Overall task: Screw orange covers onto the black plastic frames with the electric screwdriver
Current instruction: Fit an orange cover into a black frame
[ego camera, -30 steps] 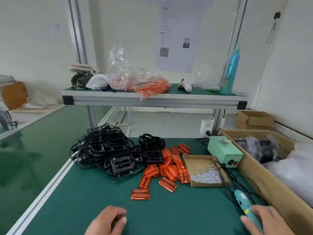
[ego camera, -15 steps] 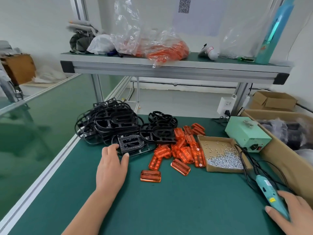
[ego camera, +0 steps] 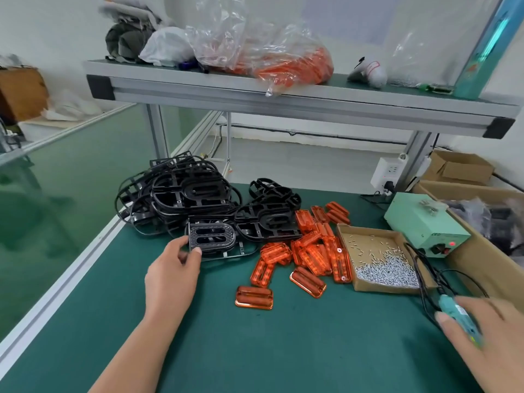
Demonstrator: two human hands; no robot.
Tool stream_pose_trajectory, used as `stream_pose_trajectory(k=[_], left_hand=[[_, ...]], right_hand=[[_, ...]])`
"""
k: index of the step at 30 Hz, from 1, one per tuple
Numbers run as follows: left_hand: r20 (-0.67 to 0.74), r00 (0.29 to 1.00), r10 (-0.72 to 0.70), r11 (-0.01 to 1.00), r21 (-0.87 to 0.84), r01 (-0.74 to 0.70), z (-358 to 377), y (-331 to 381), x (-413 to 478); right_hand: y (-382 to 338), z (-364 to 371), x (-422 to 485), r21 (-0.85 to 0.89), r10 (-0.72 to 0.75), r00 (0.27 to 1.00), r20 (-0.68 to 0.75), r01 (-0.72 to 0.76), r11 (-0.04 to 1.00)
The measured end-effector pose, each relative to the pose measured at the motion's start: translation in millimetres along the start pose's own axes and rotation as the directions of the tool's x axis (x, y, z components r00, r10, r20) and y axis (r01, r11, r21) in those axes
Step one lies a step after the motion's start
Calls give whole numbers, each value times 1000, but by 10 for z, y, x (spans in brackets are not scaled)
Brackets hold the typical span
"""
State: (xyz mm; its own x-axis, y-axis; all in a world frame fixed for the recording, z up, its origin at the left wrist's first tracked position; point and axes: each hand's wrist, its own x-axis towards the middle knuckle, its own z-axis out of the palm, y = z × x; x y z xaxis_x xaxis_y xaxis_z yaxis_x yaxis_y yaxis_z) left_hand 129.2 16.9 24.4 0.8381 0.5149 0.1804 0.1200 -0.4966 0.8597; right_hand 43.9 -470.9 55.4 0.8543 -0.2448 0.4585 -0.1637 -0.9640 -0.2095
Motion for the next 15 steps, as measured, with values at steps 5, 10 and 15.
stream_pose_trajectory(k=[5,10,15], left_hand=[[34,997,-63,979,-192,68,-30,-96,57],[49,984,-174,913,-367,180,-122,-108,64],[4,962,-272,836,-493,239,-344,-151,72]], right_hand=[[-901,29,16,298,-247,940,234,172,939],[-1532,426,88,235,-440,850,291,382,894],[-1697,676,84,113,-434,840,326,421,900]])
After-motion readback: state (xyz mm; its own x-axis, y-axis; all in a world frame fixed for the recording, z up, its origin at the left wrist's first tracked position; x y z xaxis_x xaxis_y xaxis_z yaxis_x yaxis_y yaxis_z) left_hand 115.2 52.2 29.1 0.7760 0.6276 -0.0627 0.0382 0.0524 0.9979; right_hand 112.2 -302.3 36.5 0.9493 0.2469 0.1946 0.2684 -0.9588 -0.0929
